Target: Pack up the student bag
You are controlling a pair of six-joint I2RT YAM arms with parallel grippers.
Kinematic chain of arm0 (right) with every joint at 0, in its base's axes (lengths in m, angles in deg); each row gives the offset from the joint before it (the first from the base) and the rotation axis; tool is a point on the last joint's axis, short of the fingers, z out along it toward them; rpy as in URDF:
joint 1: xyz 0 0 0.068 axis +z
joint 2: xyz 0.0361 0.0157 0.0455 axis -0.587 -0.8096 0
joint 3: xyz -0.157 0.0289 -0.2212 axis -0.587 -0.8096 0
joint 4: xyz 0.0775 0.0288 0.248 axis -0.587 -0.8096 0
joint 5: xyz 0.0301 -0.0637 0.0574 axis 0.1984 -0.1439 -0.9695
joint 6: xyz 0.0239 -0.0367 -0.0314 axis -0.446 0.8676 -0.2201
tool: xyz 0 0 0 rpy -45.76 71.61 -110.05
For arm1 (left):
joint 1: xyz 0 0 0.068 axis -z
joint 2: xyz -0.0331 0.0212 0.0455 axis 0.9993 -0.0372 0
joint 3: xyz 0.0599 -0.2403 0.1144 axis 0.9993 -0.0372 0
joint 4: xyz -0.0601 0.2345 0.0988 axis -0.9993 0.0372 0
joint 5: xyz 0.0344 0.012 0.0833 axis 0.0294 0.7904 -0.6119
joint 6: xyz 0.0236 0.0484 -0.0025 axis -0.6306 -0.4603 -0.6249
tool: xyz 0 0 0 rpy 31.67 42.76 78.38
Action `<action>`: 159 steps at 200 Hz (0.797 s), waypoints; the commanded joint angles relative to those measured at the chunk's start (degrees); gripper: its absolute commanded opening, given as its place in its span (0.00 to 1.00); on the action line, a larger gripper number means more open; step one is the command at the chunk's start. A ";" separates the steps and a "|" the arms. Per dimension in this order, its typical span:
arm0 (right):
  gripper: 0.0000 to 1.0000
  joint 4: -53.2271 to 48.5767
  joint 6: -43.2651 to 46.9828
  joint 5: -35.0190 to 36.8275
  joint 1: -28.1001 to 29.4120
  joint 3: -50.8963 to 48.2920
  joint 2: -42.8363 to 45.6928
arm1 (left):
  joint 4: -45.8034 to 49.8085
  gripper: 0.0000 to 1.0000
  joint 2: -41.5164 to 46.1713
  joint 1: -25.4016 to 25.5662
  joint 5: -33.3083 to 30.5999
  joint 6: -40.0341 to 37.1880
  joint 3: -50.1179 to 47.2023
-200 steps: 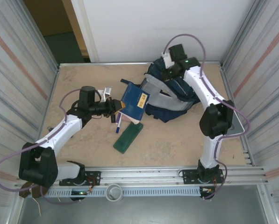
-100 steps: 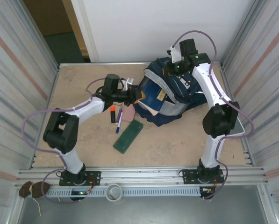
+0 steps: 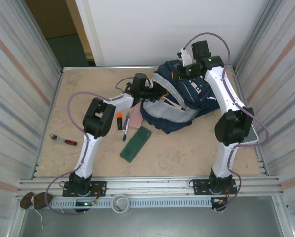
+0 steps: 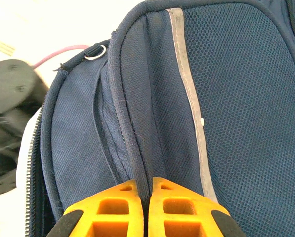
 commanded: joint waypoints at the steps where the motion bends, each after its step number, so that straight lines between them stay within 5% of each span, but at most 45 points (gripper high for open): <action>1: 0.00 5.23 1.13 -5.39 -0.36 -1.39 2.58 | 2.98 0.26 -2.07 1.15 -1.76 -1.30 6.58; 55: 0.00 7.71 1.63 -5.04 -2.31 -6.92 3.62 | 6.26 0.59 15.23 -0.34 -3.74 -11.07 -12.93; 118: 0.01 8.67 2.89 -2.79 -3.15 -13.89 4.06 | 17.40 0.65 40.22 -3.87 -6.52 -21.18 -37.03; 159: 0.15 8.76 3.48 -1.35 -1.59 -21.81 5.68 | 28.56 0.67 54.39 -7.64 -18.62 -31.37 -45.31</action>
